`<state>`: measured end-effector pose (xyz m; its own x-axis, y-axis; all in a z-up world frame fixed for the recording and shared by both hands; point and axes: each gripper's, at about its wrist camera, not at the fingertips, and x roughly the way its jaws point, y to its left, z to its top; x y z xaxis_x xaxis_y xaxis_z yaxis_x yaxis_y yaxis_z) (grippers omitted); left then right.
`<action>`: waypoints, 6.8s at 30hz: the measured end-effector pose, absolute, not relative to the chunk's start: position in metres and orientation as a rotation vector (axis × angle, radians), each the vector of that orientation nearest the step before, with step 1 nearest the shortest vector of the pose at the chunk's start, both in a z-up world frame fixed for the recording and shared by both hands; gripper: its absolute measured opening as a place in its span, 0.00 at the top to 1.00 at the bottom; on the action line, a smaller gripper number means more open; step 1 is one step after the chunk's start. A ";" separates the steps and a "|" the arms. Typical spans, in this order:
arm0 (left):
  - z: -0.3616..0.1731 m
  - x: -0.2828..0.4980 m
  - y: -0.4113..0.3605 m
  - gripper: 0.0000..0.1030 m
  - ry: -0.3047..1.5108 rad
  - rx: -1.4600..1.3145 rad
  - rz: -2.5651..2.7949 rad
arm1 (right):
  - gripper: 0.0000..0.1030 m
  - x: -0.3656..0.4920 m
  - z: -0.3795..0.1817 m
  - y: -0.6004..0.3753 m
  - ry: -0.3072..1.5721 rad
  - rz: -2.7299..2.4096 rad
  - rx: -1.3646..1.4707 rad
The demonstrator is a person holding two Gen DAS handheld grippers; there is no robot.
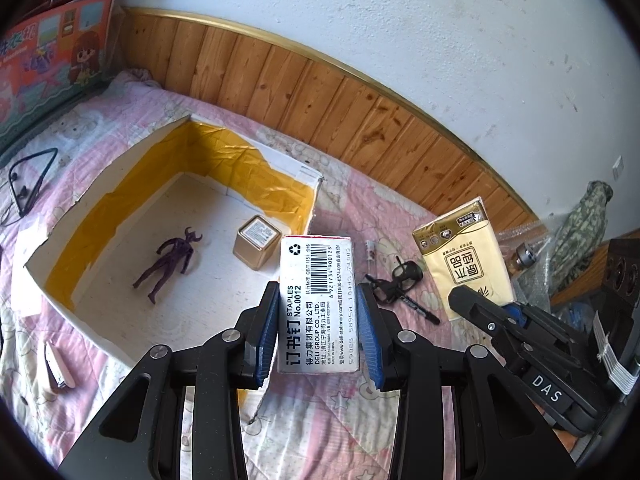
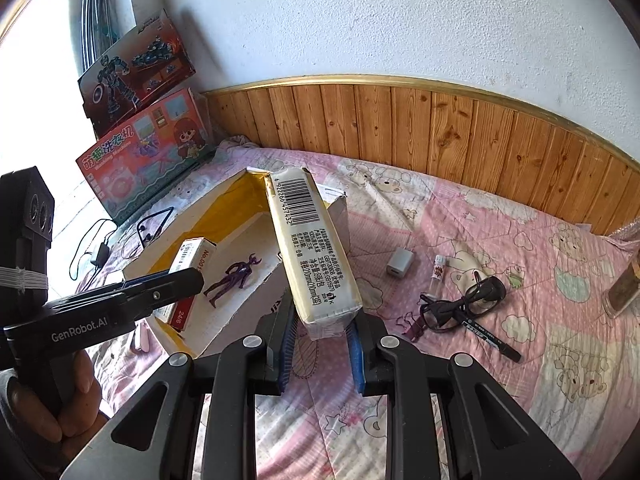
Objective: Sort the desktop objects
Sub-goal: 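Carry the staple box and tissue pack over the cardboard box, then open the right tool dropping the tissue pack while the left tool releases the staple box, then withdraw both tools from the box toward the items on the quilt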
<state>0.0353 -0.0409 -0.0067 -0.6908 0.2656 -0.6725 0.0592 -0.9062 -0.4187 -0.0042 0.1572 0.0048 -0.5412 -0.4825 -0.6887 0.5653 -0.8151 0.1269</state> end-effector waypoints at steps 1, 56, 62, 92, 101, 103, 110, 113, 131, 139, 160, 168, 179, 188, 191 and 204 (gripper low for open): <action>-0.007 0.035 -0.042 0.63 -0.630 -1.180 2.716 | 0.76 -0.003 0.005 0.155 0.154 -2.325 0.990; -0.065 0.010 -0.114 0.62 -0.734 -1.421 2.638 | 0.76 0.005 -0.028 0.035 0.332 -2.229 1.019; -0.074 0.003 -0.120 0.62 -0.774 -1.463 2.611 | 0.76 -0.007 -0.032 0.023 0.317 -2.225 1.048; -0.097 -0.020 -0.118 0.62 -0.792 -1.605 2.503 | 0.76 -0.086 -0.060 -0.050 0.524 -2.176 1.177; -0.104 -0.024 -0.120 0.62 -0.818 -1.638 2.466 | 0.76 -0.109 -0.078 -0.072 0.580 -2.118 1.236; -0.105 -0.025 -0.120 0.62 -0.808 -1.651 2.470 | 0.76 -0.114 -0.083 -0.077 0.603 -2.105 1.250; -0.109 -0.028 -0.119 0.62 -0.769 -1.681 2.488 | 0.76 -0.131 -0.102 -0.093 0.697 -2.044 1.303; -0.111 -0.029 -0.120 0.62 -0.764 -1.689 2.487 | 0.76 -0.141 -0.108 -0.096 0.711 -2.031 1.330; -0.118 -0.038 -0.135 0.56 -0.930 -1.701 2.392 | 0.73 -0.175 -0.117 -0.102 0.667 -2.060 1.409; -0.109 -0.032 -0.138 0.54 -0.960 -1.693 2.418 | 0.73 -0.169 -0.105 -0.092 0.666 -2.067 1.399; -0.062 0.003 -0.113 0.54 -0.774 -1.609 2.649 | 0.61 -0.086 -0.051 -0.042 0.645 -2.040 1.271; -0.053 0.018 -0.101 0.54 -0.724 -1.600 2.703 | 0.56 -0.044 -0.029 -0.013 0.658 -2.068 1.143; -0.041 0.032 -0.091 0.53 -0.588 -1.553 2.869 | 0.55 -0.006 -0.004 0.046 0.503 -2.147 1.016; -0.036 0.045 -0.082 0.53 -0.481 -1.520 3.003 | 0.54 0.009 -0.005 0.063 0.419 -2.114 0.990; -0.032 0.048 -0.076 0.53 -0.434 -1.489 3.054 | 0.54 0.012 -0.002 0.067 0.418 -2.101 0.978; -0.028 0.045 -0.044 0.53 -0.347 -1.350 3.095 | 0.53 0.009 0.003 0.114 0.333 -2.080 0.982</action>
